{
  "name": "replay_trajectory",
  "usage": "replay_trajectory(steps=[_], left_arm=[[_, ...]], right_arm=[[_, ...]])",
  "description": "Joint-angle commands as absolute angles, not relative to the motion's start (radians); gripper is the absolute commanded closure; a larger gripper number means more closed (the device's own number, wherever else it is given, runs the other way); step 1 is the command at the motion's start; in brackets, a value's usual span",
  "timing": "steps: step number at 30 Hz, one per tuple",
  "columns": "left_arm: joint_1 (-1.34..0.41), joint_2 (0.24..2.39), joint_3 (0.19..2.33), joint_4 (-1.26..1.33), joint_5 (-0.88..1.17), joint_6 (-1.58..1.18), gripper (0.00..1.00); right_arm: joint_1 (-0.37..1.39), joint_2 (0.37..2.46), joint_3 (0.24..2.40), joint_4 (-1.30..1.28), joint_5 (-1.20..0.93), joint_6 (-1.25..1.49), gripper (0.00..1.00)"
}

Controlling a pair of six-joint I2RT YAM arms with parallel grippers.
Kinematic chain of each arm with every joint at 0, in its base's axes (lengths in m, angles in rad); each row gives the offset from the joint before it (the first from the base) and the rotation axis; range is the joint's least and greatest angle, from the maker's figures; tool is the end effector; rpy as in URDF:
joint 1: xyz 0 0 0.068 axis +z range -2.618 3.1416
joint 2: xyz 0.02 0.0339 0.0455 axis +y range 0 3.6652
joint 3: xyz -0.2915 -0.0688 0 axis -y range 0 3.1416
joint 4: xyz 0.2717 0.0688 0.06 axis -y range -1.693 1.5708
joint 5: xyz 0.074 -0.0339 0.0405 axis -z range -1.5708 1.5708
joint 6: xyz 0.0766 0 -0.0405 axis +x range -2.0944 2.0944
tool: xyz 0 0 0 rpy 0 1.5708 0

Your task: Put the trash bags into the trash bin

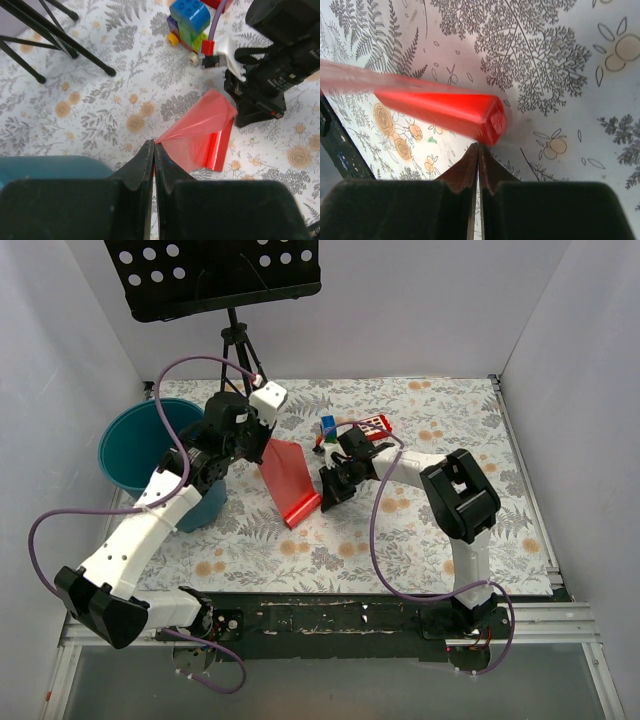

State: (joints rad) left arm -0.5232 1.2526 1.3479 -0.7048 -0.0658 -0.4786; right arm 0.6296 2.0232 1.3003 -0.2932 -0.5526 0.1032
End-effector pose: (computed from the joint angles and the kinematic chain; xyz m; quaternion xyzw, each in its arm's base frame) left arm 0.2770 -0.1540 0.3898 0.0046 0.8863 -0.1963 0.4193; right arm 0.3515 0.3058 0.1226 -0.3129 0.8740 0.3393 0.1519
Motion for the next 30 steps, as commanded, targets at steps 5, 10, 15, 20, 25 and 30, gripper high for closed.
replay_trajectory(steps=[5,10,15,20,25,30], left_arm=[[-0.508,1.207,1.468,-0.730,-0.039,-0.422,1.00],[-0.508,1.218,1.512,-0.746,-0.008,-0.425,1.00],[-0.508,1.246,1.583,-0.735,-0.018,-0.414,1.00],[-0.508,1.272,1.660,-0.739,-0.018,-0.411,1.00],[-0.508,1.278,1.706,-0.749,-0.008,-0.413,1.00],[-0.508,1.287,1.764,-0.749,-0.018,-0.402,1.00]], right_arm=[[0.634,2.088,1.376,-0.311,-0.517,0.087,0.89],[0.635,2.089,1.378,-0.296,-0.525,0.112,0.86],[0.640,2.080,1.364,-0.265,-0.560,0.155,0.79],[0.646,2.089,1.356,-0.235,-0.558,0.210,0.78],[0.646,2.111,1.370,-0.224,-0.535,0.238,0.76],[0.646,2.120,1.379,-0.225,-0.523,0.238,0.75]])
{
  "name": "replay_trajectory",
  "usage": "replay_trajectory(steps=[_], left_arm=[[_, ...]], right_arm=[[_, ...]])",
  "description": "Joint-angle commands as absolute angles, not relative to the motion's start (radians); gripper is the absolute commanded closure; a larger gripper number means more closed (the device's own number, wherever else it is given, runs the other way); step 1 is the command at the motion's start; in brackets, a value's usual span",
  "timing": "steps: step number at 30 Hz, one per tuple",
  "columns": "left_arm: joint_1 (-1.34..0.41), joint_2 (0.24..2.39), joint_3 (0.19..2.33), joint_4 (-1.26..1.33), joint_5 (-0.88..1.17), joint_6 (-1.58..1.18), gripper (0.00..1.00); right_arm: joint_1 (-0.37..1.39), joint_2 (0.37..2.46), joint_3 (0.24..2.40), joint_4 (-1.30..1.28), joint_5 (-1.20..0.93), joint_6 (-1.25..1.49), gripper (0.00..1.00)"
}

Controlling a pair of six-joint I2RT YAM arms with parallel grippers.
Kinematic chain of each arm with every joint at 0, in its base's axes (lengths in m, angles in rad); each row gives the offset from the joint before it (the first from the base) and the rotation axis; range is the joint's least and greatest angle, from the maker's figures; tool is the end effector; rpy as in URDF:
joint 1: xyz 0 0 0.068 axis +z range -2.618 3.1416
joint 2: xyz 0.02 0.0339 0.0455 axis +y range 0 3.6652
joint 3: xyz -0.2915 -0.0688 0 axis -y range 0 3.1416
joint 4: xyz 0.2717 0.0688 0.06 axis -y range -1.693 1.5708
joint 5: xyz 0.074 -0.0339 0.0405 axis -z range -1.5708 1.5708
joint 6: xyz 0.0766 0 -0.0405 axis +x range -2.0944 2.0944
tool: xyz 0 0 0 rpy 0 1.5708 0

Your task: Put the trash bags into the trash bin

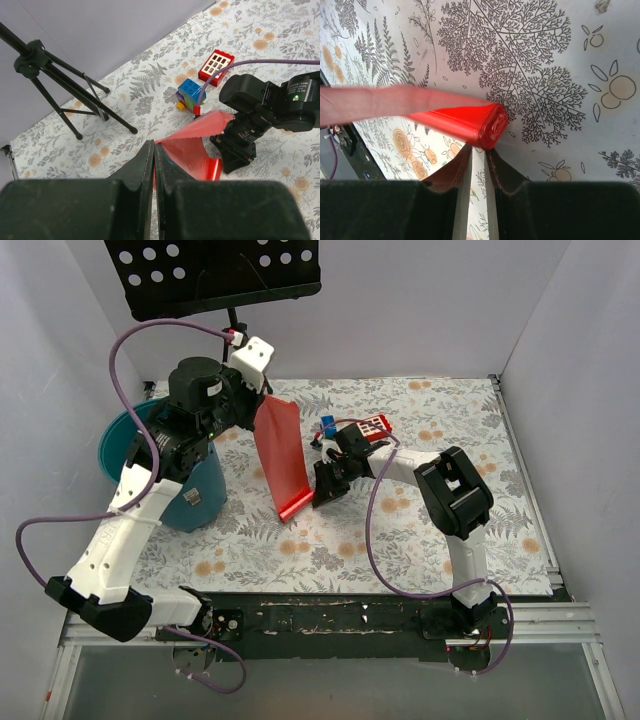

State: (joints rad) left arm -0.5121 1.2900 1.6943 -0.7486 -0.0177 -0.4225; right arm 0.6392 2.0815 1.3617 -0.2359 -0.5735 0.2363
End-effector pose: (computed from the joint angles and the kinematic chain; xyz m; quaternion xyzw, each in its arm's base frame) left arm 0.2684 -0.1493 0.5048 0.0315 0.8172 -0.2528 0.5171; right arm 0.3654 0.3234 0.1208 -0.2668 0.8785 0.3672 0.1487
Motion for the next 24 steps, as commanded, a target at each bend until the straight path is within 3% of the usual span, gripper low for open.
replay_trajectory(steps=[1,24], left_arm=[[-0.508,1.292,1.775,-0.747,-0.020,-0.394,1.00],[-0.508,1.282,1.833,-0.727,-0.074,-0.331,1.00]], right_arm=[[0.646,2.120,1.379,-0.225,-0.522,0.238,0.76],[0.646,2.088,1.356,-0.212,-0.494,0.224,0.71]])
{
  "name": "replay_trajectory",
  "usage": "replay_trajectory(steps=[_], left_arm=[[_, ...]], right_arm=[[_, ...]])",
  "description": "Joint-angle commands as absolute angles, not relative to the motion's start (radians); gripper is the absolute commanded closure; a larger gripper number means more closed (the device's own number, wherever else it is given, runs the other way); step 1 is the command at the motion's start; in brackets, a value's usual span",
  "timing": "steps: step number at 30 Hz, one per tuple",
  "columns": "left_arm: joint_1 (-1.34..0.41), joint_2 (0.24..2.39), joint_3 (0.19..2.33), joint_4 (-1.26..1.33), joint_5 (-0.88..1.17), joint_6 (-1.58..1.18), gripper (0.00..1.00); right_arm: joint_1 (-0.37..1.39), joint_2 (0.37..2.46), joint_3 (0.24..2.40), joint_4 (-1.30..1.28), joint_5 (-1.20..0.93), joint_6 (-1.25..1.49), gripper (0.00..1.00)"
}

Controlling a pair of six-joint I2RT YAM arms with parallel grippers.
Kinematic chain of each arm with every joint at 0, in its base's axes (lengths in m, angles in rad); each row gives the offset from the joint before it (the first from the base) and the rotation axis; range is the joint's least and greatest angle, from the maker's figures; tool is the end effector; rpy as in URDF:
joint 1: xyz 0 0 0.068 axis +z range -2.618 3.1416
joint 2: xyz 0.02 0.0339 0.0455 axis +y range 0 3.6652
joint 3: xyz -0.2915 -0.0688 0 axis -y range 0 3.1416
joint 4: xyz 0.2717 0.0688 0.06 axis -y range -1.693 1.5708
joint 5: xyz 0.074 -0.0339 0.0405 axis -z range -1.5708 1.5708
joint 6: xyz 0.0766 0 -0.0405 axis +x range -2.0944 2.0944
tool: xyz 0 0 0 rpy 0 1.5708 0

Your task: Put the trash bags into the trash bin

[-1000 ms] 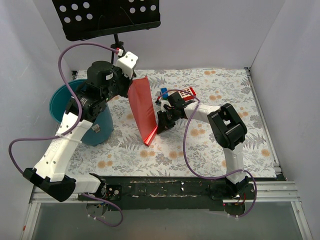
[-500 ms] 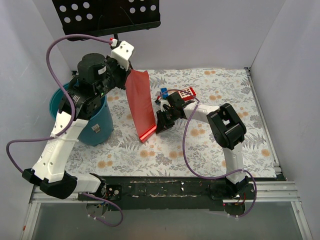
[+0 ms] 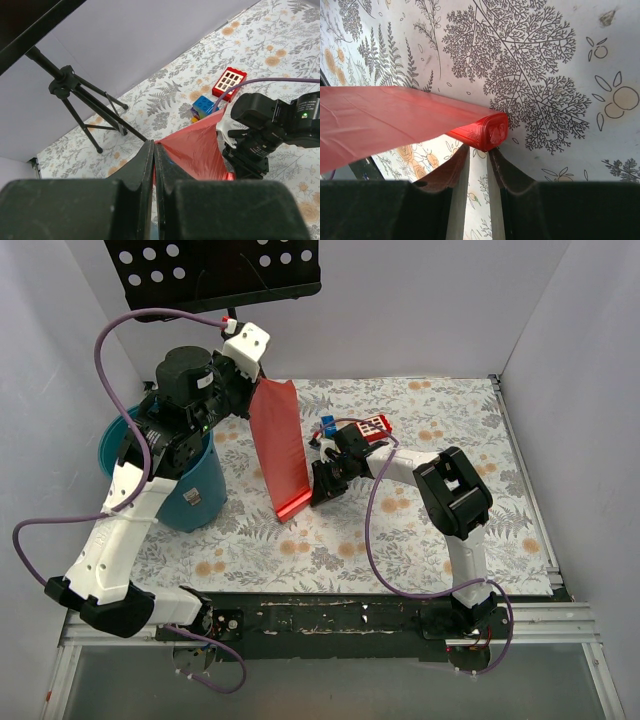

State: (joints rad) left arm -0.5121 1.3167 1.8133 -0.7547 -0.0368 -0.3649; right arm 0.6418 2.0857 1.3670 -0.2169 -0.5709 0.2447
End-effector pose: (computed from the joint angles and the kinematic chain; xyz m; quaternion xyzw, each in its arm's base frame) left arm 0.2651 -0.1458 0.5394 0.0470 0.7908 -0.2459 0.5586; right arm 0.3675 0.3263 0.1220 -0.2660 0.8763 0.3702 0.1560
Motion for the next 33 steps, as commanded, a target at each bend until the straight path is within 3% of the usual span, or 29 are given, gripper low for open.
replay_trajectory(steps=[1,33], left_arm=[[-0.508,1.279,1.827,-0.729,-0.080,-0.328,1.00],[-0.508,1.223,1.726,-0.650,-0.204,-0.192,1.00]], right_arm=[[0.646,2.088,1.356,-0.210,-0.495,0.225,0.71],[0.646,2.066,1.333,-0.207,-0.486,0.189,0.64]])
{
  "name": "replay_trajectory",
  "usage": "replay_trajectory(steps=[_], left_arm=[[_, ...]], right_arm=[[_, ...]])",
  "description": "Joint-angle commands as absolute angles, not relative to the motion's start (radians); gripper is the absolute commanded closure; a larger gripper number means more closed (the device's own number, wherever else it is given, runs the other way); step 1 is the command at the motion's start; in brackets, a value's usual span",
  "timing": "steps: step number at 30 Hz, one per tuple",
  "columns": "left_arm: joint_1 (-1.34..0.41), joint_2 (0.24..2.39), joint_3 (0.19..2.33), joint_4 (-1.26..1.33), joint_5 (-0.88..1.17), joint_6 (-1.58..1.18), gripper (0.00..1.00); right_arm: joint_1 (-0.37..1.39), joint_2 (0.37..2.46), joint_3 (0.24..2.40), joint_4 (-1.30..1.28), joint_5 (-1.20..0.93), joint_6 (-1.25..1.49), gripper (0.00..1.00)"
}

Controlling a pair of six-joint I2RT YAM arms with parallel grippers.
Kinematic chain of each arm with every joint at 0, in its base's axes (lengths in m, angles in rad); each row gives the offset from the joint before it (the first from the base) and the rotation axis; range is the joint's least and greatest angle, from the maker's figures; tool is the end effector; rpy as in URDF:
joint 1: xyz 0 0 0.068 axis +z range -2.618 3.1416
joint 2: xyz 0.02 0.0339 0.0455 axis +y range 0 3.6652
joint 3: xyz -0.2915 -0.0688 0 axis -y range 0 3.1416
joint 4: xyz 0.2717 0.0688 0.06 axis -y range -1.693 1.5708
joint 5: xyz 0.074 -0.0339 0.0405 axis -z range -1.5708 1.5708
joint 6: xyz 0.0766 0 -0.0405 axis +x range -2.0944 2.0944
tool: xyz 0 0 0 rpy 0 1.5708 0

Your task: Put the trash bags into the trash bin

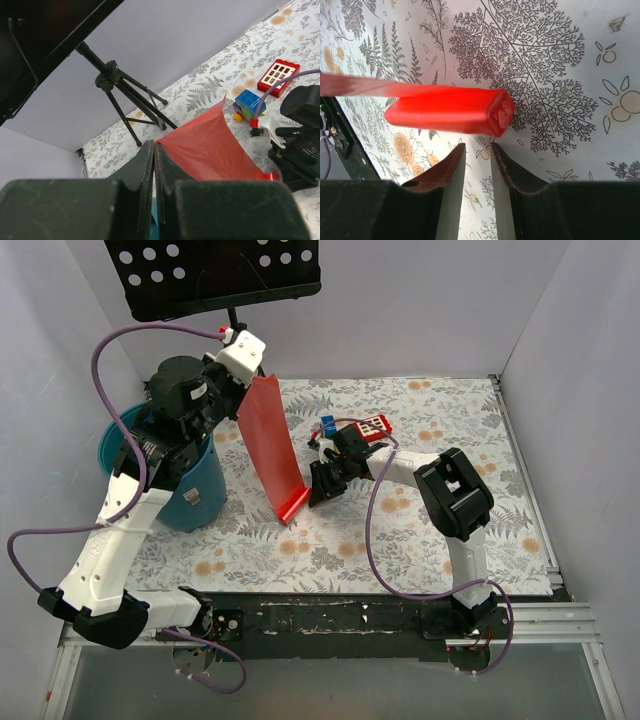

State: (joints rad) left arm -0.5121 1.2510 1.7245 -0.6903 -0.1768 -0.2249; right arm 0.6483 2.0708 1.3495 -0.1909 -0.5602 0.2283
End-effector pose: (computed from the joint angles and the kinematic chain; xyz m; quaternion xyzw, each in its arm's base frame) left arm 0.2583 -0.1297 0.5354 0.0564 0.7763 -0.1606 0.6069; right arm 0.3647 0.3274 0.1251 -0.2770 0.8708 0.3688 0.1704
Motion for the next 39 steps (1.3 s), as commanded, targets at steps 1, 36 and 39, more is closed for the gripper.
replay_trajectory(steps=[1,36,39], left_arm=[[-0.508,1.220,1.717,-0.649,-0.210,-0.189,1.00],[-0.506,1.058,1.536,-0.673,-0.500,0.035,1.00],[-0.506,1.051,1.536,-0.719,-0.471,0.011,1.00]], right_arm=[[0.646,2.066,1.332,-0.207,-0.486,0.187,0.64],[0.791,2.201,1.453,-0.304,-0.304,0.482,0.36],[0.808,2.217,1.471,-0.371,-0.163,0.477,0.41]])
